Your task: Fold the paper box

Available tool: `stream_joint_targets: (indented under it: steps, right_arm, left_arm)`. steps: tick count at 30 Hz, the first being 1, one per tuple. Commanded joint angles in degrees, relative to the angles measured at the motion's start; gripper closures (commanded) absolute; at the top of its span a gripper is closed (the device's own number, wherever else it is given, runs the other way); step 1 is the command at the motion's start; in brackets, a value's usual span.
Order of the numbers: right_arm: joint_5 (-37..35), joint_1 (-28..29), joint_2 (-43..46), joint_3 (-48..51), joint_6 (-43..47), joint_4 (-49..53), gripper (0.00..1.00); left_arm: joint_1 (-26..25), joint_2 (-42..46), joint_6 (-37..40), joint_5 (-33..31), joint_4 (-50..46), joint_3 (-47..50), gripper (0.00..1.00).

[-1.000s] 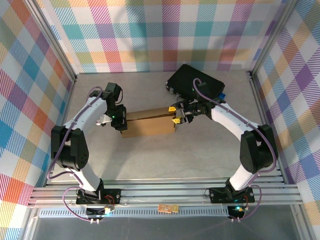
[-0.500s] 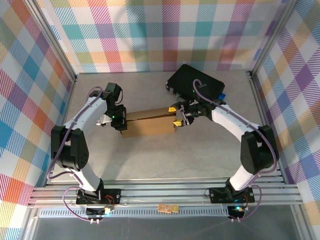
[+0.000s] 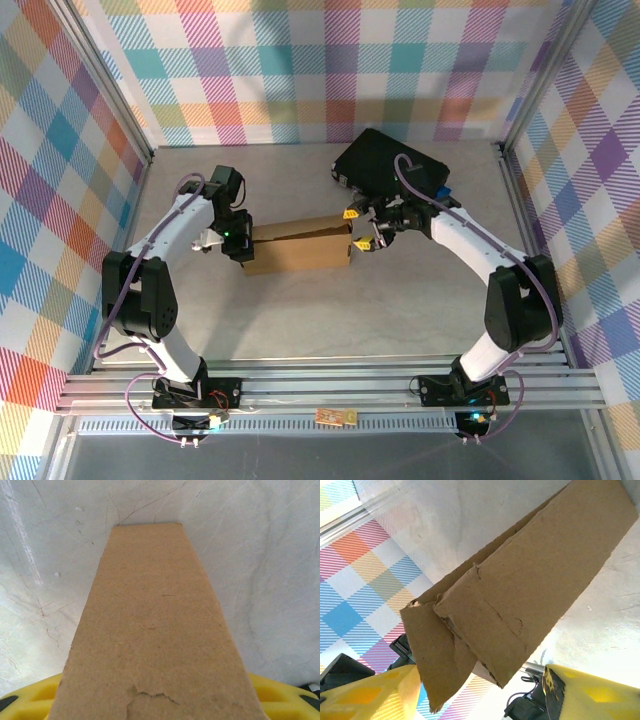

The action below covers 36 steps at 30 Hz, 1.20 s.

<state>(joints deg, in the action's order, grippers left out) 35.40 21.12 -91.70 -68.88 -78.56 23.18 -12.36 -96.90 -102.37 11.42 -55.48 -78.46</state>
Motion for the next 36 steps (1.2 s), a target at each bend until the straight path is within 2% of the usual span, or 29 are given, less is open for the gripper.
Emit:
stream_joint_targets:
  steps: [1, 7, 12, 20, 25, 36]
  right_arm:
    - [0.5, -0.8, 1.8, 0.5, 1.0, 0.8, 0.37]
    - [0.8, -0.8, 0.9, 2.8, 1.7, 0.4, 0.43]
    - [0.6, -0.8, 1.1, 3.6, 1.6, -0.1, 0.43]
    - [-4.1, -0.5, 5.2, -0.1, 1.7, 2.0, 0.42]
    - [-2.4, 0.8, 3.7, -1.0, 1.0, 0.1, 0.4]
    - [-2.9, 2.1, 1.1, 2.7, 3.1, 2.0, 0.47]
  left_arm:
    - [-0.5, -2.7, 1.1, -3.2, -4.2, 2.4, 0.56]
    - [-0.5, -2.7, 1.1, -3.3, -4.1, 2.3, 0.57]
    - [-0.5, -2.7, 1.2, -3.2, -3.8, 2.5, 0.58]
    - [-0.5, -2.7, 1.2, -3.1, -3.6, 2.4, 0.59]
    - [-0.5, -2.7, 1.1, -3.1, -3.4, 2.5, 0.6]
    - [-0.4, -2.8, 1.0, -3.3, -3.5, 2.5, 0.6]
